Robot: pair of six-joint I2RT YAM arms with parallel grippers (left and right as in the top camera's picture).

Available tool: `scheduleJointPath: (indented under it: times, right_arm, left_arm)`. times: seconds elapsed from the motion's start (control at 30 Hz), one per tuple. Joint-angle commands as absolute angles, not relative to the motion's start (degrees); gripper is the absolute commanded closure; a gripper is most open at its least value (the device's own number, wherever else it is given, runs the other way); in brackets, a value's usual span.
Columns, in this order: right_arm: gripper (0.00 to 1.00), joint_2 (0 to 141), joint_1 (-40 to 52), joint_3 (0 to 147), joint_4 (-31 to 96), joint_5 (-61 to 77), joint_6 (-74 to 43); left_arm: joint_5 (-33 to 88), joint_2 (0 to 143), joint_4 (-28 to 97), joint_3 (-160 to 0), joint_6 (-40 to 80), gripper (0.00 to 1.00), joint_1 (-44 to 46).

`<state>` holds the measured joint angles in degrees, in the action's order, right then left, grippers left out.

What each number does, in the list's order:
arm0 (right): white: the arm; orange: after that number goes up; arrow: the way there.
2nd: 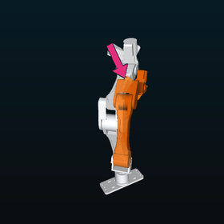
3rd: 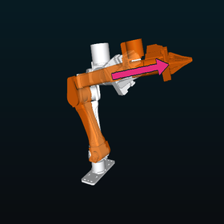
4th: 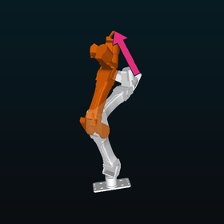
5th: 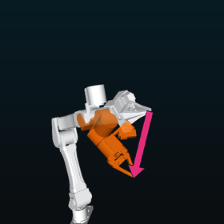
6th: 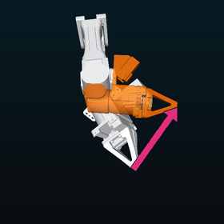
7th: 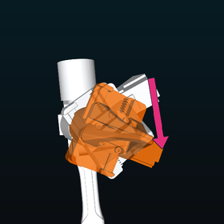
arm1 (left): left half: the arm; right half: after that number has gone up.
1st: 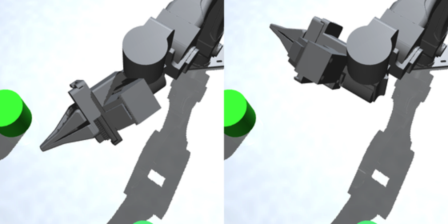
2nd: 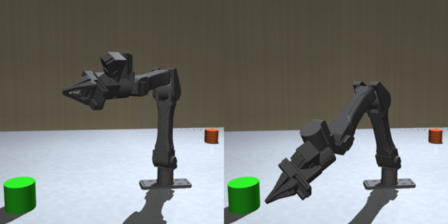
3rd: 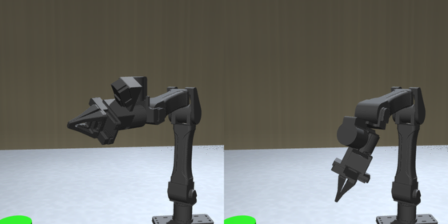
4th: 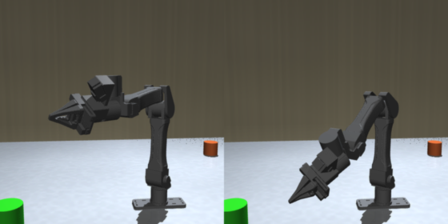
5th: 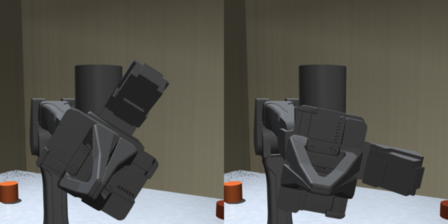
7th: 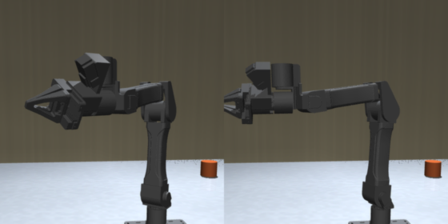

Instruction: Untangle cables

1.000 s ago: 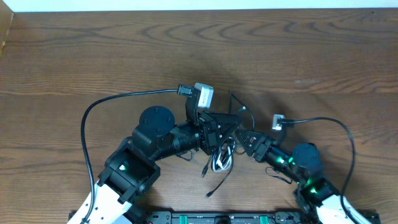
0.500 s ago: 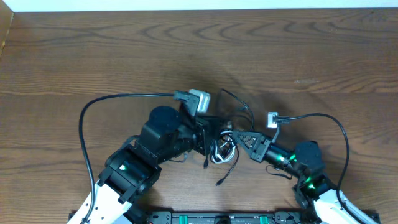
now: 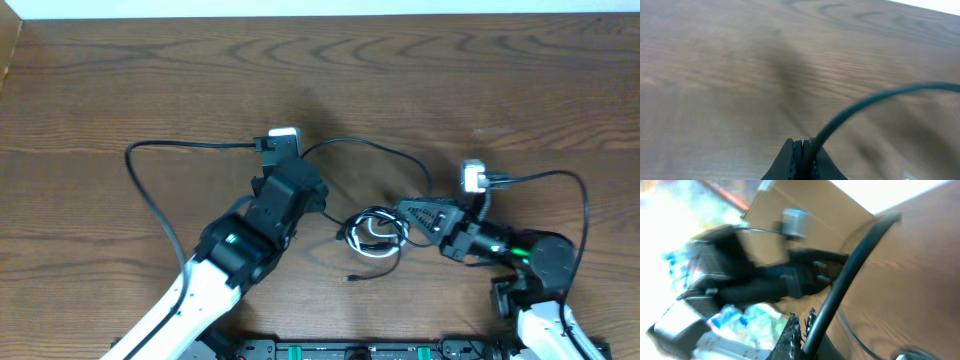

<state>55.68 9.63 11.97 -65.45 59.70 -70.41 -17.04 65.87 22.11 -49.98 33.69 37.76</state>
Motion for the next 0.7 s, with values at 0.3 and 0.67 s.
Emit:
scheduleJointPath:
  times: [0.3,0.67]
  right_arm:
    - [0.99,55.0,-9.8,21.6,-66.9,70.8,-72.8]
    - [0.99,55.1,-25.5,23.0,-58.5,73.7,-69.7]
  left_arm:
    - [-23.7,75.6,25.6,-51.0,44.3,0.92,29.5]
    - [-20.7,75.9,30.7,-51.0,44.3,0.92,19.4]
